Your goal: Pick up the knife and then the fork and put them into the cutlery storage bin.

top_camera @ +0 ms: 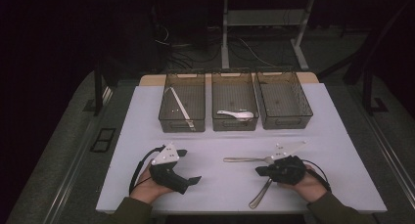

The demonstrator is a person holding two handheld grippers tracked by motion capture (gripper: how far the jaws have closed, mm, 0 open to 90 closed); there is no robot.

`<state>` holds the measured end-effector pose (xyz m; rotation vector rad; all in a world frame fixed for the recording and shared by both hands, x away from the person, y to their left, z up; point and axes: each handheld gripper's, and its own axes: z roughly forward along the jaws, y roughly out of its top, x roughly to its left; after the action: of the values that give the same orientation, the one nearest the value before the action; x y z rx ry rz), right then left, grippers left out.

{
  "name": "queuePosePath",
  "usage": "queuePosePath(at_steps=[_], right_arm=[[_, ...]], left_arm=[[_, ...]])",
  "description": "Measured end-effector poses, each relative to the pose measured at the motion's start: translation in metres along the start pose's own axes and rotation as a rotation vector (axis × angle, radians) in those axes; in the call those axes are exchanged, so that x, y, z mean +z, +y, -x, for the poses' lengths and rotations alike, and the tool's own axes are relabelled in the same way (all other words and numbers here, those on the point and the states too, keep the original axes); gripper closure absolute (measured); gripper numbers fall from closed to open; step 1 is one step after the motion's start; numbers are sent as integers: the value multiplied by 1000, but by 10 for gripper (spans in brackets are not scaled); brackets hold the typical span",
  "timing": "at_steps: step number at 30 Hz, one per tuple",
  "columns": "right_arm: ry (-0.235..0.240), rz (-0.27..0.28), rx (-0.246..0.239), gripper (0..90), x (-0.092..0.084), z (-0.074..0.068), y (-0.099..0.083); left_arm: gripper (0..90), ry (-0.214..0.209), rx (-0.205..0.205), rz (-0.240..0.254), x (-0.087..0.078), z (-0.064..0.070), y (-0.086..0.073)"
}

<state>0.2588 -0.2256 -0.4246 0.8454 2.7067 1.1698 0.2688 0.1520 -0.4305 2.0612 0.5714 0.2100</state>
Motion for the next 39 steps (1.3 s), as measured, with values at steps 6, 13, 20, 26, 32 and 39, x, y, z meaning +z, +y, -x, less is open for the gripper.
queuePosePath(at_steps=[6, 13, 20, 26, 32, 39], right_arm=[[9, -21, 9, 897, -15, -12, -27], [48, -65, -50, 897, -4, -32, -28], [62, -90, -72, 897, 3, -40, -27], [57, -86, -76, 897, 8, -40, -22], [62, -89, -84, 897, 16, -37, -12], [62, -83, -78, 897, 26, -30, -3]], left_arm=[[0, 0, -1, -3, 1, 0, 0], [0, 3, 1, -2, 0, 0, 0], [0, 0, 1, -5, 1, 0, 0], [0, -1, 1, -10, 1, 0, 0], [0, -1, 2, -8, 2, 0, 0], [0, -2, 1, -10, 2, 0, 0]])
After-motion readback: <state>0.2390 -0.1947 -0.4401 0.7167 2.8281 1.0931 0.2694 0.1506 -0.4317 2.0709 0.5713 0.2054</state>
